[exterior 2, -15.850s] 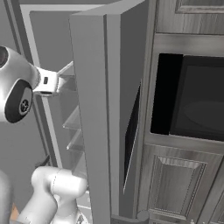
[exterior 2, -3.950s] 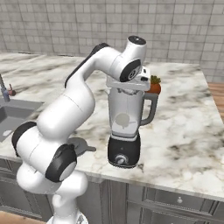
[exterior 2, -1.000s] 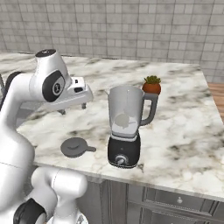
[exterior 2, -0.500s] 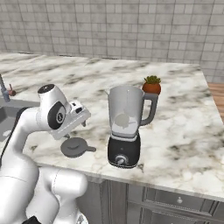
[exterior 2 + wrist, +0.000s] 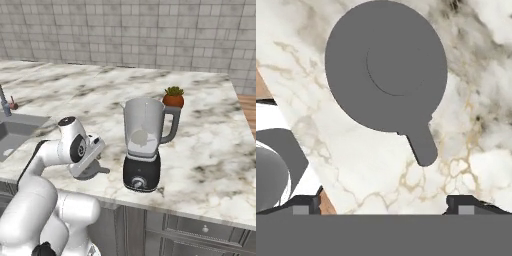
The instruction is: Grab the garlic and lemon from the fridge, place them in the blender, close the lid, and turn on the blender to create a marinade.
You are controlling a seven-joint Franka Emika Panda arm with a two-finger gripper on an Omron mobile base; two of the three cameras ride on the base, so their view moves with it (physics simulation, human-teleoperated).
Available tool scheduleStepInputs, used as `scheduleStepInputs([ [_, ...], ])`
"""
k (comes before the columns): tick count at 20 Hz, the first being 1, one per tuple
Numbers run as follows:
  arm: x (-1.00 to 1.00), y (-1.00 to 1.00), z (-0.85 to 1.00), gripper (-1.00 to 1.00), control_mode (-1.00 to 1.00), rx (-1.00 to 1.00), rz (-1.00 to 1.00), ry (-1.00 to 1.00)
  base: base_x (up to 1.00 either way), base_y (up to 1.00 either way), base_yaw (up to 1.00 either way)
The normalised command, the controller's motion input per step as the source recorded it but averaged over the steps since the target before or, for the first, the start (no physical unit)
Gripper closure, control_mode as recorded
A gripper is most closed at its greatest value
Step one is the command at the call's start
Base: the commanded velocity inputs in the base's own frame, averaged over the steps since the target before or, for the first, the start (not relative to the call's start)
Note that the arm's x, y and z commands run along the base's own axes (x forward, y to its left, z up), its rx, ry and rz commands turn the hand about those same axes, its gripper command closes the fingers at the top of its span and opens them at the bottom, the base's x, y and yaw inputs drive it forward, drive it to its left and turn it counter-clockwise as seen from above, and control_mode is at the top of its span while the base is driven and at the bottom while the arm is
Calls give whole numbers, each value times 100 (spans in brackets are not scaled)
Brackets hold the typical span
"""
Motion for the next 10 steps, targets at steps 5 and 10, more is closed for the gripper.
scheduleStepInputs([
  [5,79,-1,-37,-100,-100,-1,3,6,0,0,0],
  [10,66,0,-43,-100,-100,-2,0,8,0,0,0],
])
